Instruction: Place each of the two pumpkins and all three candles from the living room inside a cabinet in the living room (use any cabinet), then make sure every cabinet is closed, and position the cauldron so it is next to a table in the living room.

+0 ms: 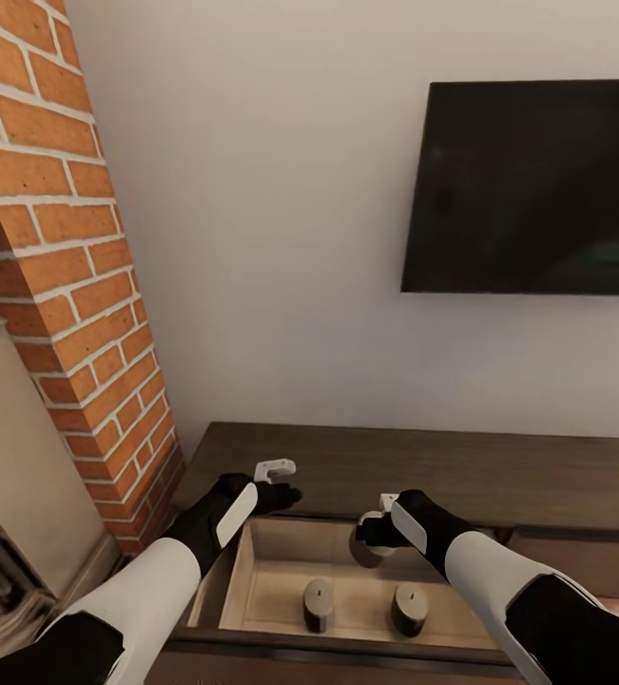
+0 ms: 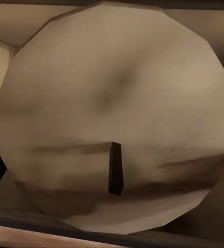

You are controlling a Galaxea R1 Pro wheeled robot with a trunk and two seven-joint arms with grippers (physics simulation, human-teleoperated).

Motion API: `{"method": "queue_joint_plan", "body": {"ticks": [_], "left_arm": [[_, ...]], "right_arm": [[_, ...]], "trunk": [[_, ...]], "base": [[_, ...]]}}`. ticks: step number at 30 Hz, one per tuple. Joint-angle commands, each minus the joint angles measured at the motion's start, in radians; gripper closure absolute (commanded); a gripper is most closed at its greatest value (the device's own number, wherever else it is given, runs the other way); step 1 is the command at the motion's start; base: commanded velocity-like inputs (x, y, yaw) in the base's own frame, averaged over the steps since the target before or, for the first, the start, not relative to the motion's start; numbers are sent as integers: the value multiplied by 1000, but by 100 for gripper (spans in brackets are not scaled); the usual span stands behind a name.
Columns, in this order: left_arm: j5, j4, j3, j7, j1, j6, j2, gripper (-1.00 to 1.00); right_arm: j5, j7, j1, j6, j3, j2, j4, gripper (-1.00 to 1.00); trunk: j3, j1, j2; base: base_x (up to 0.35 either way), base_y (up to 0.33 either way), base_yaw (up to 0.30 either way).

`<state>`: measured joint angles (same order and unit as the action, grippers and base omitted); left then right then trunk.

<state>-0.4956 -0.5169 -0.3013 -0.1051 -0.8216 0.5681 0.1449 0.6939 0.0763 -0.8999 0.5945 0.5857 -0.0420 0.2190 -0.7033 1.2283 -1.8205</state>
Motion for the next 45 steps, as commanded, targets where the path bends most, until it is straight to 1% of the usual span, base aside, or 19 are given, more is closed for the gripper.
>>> {"method": "queue_joint_plan", "body": {"ticks": [1,13,20,26,45], "left_arm": [[-11,-2,-5,-10,-1,3,-1,-100],[-11,-2,-5,-8,-1,3,0,-100],[-11,-2,-5,-8,-1,3,1,-100],[-11,-2,-5,-7,-1,3,1,-100],[-11,-2,-5,-7,-1,3,1,-100]], "right_arm": [[10,8,-1,4,6,0,2,100],[9,8,0,4,8,-1,2,100],[11,5,1,0,9,-1,2,100],[10,6,2,-1,10,-1,2,100],[2,13,2,2,14,0,2,100]], "trunk": [[-3,0,-1],[-21,0,-1],[-32,0,-1],[-33,0,-1],[-59,0,-1]], "base": [[0,0,85],[0,0,71],[0,0,-101],[0,0,-10],[0,0,112]]}}
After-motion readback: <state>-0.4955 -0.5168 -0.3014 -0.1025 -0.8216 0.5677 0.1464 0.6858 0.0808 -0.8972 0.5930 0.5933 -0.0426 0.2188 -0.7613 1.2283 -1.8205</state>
